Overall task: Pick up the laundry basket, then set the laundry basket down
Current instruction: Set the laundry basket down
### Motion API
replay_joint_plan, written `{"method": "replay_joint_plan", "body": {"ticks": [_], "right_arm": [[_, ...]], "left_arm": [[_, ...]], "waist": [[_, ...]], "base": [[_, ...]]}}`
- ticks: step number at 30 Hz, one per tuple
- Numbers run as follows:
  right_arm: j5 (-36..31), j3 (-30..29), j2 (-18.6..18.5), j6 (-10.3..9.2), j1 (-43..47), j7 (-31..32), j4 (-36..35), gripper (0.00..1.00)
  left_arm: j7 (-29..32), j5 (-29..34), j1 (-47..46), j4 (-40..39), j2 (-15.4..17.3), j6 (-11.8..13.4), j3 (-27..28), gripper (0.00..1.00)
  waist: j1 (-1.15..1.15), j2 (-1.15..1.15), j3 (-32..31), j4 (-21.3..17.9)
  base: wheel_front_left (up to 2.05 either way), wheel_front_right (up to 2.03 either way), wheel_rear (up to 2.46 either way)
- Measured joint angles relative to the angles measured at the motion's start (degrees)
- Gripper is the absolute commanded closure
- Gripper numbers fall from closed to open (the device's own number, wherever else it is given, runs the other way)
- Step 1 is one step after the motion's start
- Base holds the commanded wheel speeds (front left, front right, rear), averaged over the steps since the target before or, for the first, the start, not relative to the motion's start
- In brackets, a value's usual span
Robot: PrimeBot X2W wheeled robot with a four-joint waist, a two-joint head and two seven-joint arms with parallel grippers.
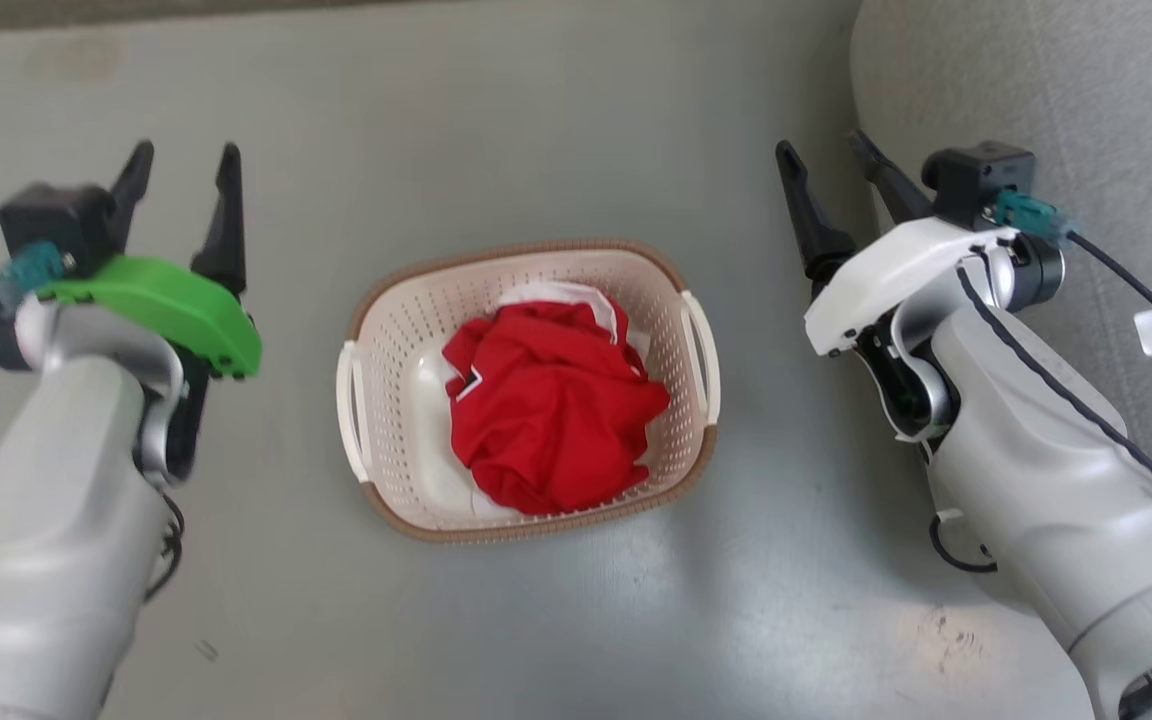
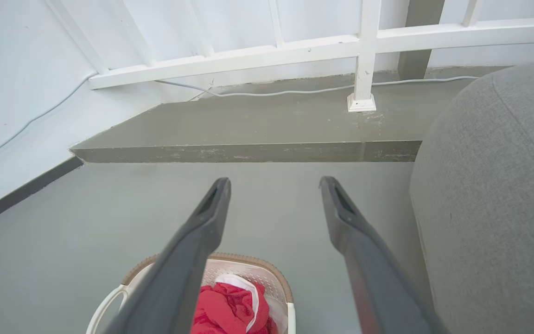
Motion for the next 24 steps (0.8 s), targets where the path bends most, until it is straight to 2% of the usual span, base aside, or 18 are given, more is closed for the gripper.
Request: {"method": "replay_joint_plan", "body": {"ticks": [9, 24], "right_arm": [[-3.7, -4.2, -0.8, -2.47, 6.9, 0.0, -9.1, 0.00], [-7.7, -9.7, -3.0, -4.52, 19.5, 0.0, -20.6, 0.00]], "left_arm": [[0.0, 3.7, 9.1, -10.3, 0.5, 4.9, 2.2, 0.00], [0.0, 7.2, 23.7, -23.9, 0.8, 6.7, 3.4, 0.00]], "waist": [[0.00, 0.00, -5.7, -0.2], [0.00, 0.00, -14.0, -0.5]], "base": [[0.00, 0.00, 0.00], [0.00, 0.00, 0.00]]}}
